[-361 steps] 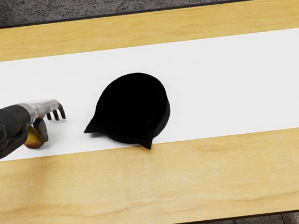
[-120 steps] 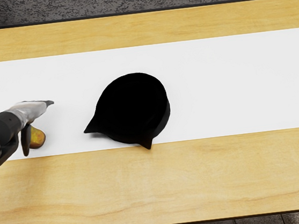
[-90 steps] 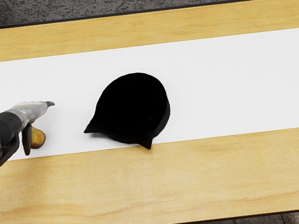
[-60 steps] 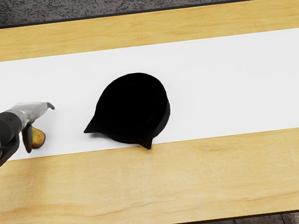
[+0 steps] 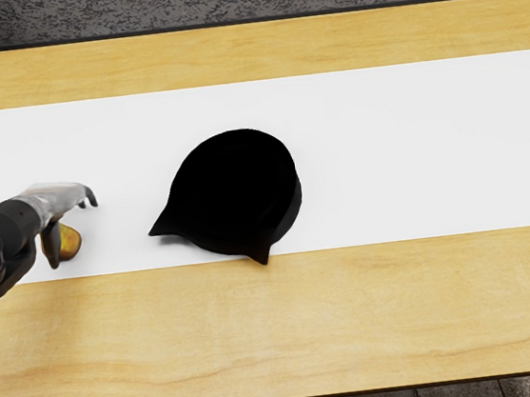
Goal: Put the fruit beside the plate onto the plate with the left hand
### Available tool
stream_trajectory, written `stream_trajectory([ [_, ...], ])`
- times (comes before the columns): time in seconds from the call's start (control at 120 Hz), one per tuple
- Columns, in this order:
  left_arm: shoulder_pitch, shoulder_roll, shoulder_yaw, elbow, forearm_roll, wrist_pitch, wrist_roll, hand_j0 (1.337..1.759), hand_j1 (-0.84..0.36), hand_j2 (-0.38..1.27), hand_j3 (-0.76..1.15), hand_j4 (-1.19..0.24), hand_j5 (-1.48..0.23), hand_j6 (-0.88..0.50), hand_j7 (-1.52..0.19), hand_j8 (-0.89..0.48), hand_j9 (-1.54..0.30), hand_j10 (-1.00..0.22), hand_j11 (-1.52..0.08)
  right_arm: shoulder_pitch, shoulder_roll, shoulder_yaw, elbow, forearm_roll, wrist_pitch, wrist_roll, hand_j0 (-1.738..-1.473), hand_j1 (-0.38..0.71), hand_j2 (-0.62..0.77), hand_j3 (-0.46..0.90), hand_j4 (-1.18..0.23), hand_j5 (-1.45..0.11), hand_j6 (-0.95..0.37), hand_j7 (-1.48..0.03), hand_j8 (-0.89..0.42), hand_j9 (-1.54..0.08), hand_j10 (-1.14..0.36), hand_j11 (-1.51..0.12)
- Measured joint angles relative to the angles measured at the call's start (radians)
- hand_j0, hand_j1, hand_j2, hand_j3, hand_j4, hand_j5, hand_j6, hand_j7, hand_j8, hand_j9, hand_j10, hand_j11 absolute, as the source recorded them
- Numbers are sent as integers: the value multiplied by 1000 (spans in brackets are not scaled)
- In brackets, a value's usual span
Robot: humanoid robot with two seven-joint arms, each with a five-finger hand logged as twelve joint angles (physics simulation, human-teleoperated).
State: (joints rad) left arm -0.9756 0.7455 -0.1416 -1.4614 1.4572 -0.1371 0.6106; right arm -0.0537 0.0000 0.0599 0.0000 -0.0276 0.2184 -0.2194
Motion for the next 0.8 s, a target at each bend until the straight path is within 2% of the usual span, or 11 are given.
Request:
stream_trajectory([
  [0.075, 0, 0, 2, 0, -1, -1, 0, 1657, 28, 100, 0, -349, -441, -351, -441, -352, -441, -349, -442, 0, 0, 0, 0, 0, 0, 0, -1658, -349, 0, 0, -1, 0, -1, 0, -1, 0, -1, 0],
  [0.1, 0, 0, 2, 0, -1, -1, 0, 1657, 14, 157, 0, -357, -449, -359, -449, -360, -449, -358, -450, 0, 0, 0, 0, 0, 0, 0, -1658, -349, 0, 0, -1, 0, -1, 0, -1, 0, -1, 0],
  [0.192, 0, 0, 3, 1, 0, -2, 0, 1656, 11, 140, 0, -379, -482, -381, -482, -382, -483, -380, -485, 0, 0, 0, 0, 0, 0, 0, -1658, -349, 0, 0, -1, 0, -1, 0, -1, 0, -1, 0],
  [0.292, 0, 2, 4, 1, 0, -3, 0, 1656, -15, 199, 0, -401, -514, -403, -515, -404, -517, -401, -519, 0, 0, 0, 0, 0, 0, 0, -1658, -349, 0, 0, -1, 0, -1, 0, -1, 0, -1, 0],
  [0.583, -2, 15, 5, 0, -10, -1, 0, 1657, -153, 121, 0, -449, -579, -450, -579, -450, -579, -449, -580, 0, 0, -1, 0, 0, 0, 0, -1658, -349, 0, 0, -1, 0, -1, 0, -1, 0, 0, 0],
  [0.8, -1, 18, 6, -1, -11, -1, 0, 1657, -199, 148, 0, -483, -628, -484, -628, -485, -627, -484, -627, 0, 0, -2, 0, 0, 0, 0, -1658, -349, 0, 0, -1, 0, -1, 0, -1, 0, 0, 0],
])
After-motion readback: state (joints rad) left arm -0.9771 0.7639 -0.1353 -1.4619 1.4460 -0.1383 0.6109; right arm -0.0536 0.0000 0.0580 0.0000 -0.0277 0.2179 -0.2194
